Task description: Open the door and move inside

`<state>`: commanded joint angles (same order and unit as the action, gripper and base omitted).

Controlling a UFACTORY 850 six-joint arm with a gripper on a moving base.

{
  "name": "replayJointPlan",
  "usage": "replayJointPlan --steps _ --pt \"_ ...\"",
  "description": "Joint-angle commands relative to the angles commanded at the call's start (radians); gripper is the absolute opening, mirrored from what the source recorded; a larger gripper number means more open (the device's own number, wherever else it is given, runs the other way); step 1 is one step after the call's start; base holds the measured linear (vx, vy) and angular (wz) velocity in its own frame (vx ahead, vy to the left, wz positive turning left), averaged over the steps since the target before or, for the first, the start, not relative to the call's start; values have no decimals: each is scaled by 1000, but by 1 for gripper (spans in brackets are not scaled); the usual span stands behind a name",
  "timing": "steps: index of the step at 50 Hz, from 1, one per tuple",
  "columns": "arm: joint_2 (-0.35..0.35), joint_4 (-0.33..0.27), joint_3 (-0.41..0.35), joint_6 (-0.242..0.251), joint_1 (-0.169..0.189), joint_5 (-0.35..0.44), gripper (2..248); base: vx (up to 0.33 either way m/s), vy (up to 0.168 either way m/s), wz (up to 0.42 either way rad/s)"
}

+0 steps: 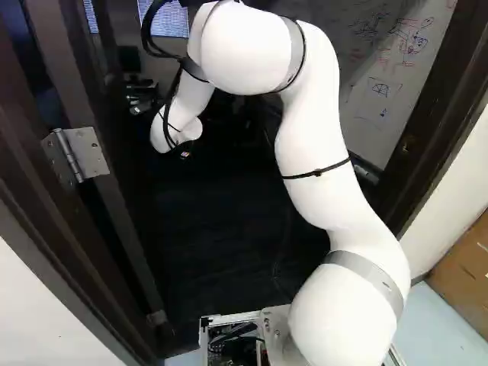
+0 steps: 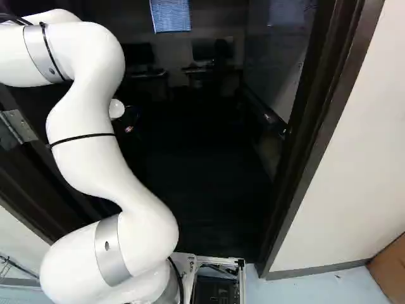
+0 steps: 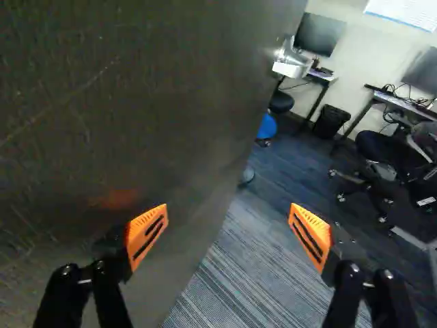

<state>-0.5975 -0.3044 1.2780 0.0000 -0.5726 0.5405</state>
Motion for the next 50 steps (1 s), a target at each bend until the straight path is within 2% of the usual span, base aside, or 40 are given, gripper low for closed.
replayJointPlan --steps 21,50 --pt "40 0 -53 0 28 0 247 0 0 0" --pt "158 1 -205 0 75 0 247 0 0 0"
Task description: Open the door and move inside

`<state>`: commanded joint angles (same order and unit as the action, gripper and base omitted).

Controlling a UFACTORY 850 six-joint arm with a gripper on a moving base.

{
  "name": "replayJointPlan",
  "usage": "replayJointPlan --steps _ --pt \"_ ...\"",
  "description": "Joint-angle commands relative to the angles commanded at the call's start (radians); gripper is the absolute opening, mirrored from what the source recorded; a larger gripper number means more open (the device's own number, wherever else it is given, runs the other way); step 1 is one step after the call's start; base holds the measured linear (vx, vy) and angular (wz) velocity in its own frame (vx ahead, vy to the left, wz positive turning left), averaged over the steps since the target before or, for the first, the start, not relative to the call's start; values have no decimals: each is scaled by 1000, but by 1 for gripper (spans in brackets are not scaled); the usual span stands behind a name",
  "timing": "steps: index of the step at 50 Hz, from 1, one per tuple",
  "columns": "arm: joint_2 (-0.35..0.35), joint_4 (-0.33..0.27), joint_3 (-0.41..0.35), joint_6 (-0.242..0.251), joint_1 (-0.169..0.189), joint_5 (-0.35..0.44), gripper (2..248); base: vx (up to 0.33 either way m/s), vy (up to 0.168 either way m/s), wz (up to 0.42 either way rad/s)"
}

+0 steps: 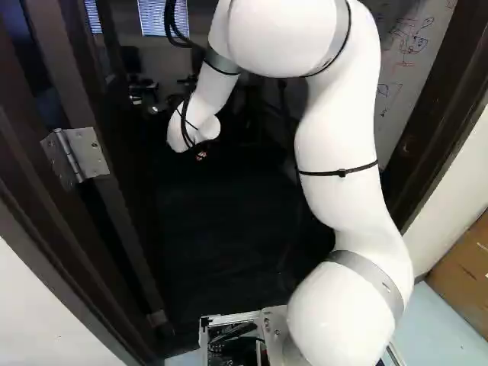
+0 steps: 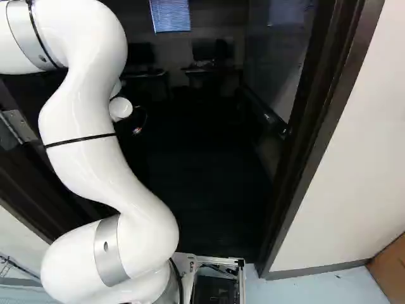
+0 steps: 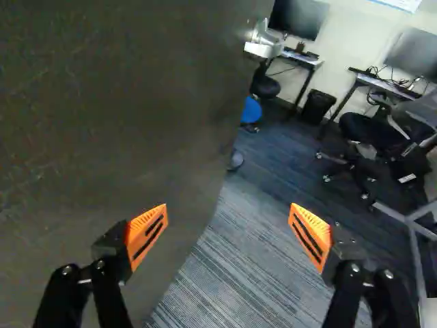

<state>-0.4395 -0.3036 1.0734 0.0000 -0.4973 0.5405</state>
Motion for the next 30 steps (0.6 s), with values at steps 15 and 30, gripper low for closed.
replayJointPlan --steps 15,30 --pt "72 21 -89 0 22 0 247 0 0 0" --pt "145 52 -178 0 42 0 247 0 0 0"
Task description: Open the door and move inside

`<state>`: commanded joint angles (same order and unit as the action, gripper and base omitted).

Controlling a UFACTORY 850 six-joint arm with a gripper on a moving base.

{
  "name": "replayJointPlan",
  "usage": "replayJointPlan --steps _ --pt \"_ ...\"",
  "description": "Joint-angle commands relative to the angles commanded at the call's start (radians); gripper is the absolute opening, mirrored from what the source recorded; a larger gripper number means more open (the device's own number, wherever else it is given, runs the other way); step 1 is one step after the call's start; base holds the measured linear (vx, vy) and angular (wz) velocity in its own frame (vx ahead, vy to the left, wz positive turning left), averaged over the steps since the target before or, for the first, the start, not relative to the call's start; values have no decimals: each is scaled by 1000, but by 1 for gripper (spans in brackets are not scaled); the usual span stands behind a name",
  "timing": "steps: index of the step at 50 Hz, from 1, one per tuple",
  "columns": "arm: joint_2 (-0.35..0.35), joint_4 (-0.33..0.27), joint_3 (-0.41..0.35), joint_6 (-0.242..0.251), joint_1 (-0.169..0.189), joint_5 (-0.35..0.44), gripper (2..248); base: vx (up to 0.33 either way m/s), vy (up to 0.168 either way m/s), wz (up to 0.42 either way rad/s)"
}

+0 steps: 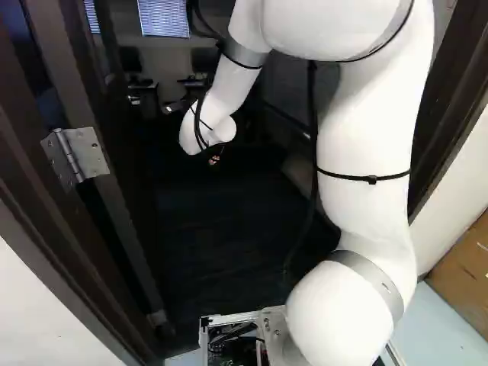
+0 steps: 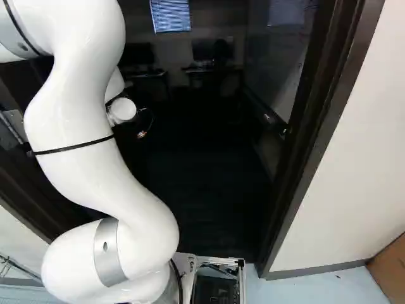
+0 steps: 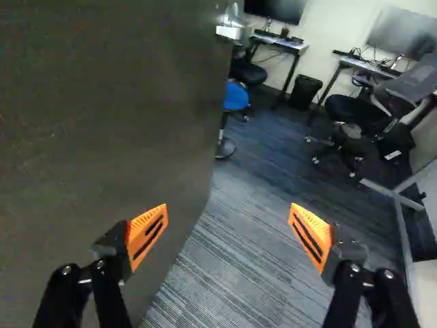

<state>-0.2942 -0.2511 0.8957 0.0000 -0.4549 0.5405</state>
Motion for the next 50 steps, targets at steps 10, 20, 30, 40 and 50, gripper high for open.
replayJointPlan --steps 10,20,30,40,50 --pt "50 22 -59 0 12 0 247 0 0 0" --pt "102 44 -118 0 22 0 247 0 0 0" --pt "154 72 -176 0 32 1 247 0 0 0" --pt "208 110 -235 0 41 10 247 0 0 0" --pt "264 149 -293 0 50 25 247 0 0 0"
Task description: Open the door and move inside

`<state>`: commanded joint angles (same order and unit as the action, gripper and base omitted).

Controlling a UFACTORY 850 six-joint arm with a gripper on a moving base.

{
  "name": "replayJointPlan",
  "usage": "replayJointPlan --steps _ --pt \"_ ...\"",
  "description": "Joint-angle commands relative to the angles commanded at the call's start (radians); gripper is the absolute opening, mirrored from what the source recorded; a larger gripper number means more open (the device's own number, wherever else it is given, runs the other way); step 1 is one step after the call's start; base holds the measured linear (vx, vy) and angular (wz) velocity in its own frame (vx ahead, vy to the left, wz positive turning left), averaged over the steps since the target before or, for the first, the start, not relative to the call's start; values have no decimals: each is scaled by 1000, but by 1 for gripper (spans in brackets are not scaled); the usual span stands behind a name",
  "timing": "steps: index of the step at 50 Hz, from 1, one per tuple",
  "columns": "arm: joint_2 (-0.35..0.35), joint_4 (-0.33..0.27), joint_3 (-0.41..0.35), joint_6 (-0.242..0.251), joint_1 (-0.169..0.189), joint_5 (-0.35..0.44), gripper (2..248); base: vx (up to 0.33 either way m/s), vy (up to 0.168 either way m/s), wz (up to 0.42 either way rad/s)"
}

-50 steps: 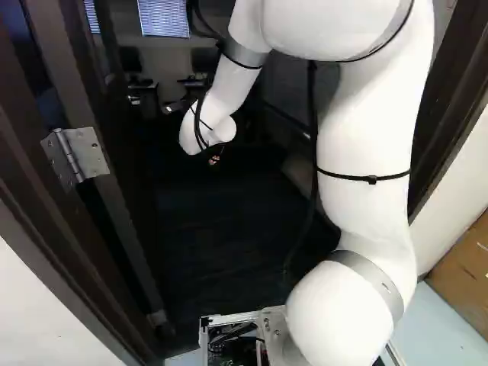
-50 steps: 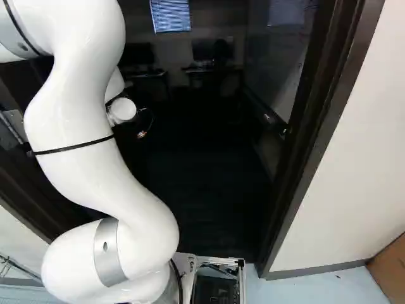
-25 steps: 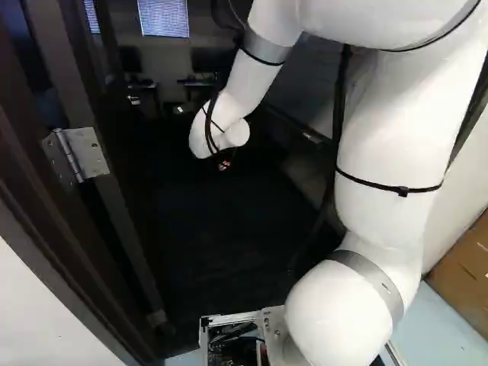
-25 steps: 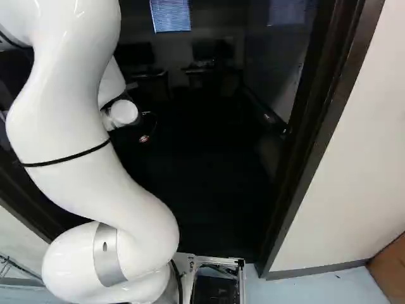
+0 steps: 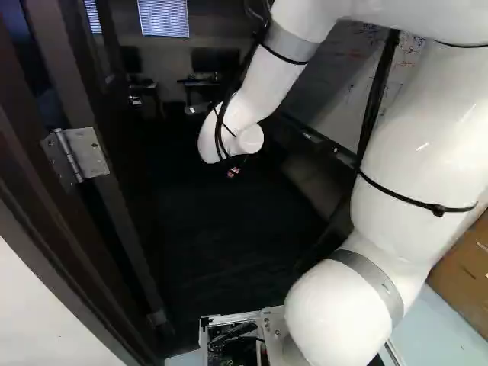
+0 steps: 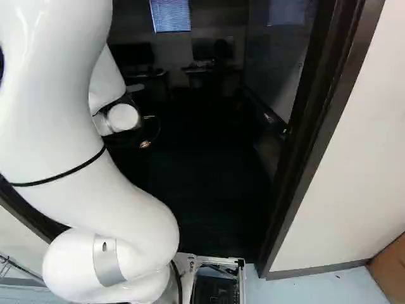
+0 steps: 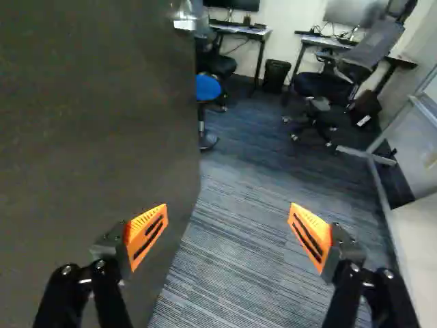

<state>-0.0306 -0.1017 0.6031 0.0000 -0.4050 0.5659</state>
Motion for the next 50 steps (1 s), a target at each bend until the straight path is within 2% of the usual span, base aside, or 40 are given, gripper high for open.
replayJointPlan --steps 39,50 --pt "230 131 -222 0 35 128 247 0 0 0" --pt "248 137 -239 0 40 140 247 0 0 0"
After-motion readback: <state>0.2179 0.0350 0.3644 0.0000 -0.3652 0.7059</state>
